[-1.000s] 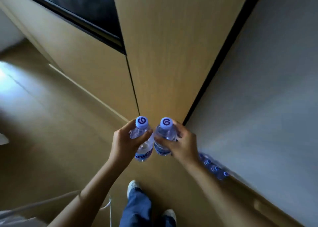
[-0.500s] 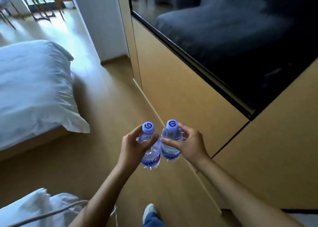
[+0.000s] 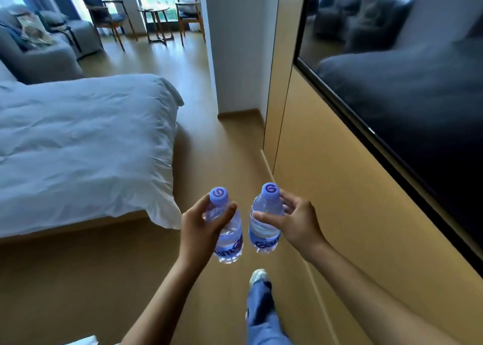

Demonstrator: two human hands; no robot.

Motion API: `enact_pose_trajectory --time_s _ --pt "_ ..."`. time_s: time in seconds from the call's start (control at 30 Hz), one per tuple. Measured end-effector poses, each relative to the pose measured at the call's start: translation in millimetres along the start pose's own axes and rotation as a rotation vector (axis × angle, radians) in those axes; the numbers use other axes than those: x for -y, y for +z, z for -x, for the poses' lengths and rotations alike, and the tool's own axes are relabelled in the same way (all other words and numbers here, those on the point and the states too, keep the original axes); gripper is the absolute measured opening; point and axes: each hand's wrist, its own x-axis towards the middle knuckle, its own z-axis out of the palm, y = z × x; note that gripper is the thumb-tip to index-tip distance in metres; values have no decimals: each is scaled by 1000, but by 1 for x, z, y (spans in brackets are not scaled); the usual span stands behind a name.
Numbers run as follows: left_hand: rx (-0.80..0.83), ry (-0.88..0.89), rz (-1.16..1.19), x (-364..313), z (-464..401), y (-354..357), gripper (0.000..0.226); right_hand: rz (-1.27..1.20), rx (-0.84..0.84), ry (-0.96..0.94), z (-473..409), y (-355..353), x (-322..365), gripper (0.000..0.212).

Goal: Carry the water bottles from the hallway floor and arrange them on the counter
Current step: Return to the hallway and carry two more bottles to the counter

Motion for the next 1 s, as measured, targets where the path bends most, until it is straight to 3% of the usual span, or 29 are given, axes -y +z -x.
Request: enact_pose_trajectory --time_s 0.43,0.67,1.0 --pt "-107 36 -9 48 -298 26 17 56 141 -100 -306 38 71 73" --pt "-167 -25 -32 107 -444 16 23 54 161 -75 -460 83 90 66" --pt "-76 8 -26 175 -699 -27 18 46 114 -67 -699 182 136 66"
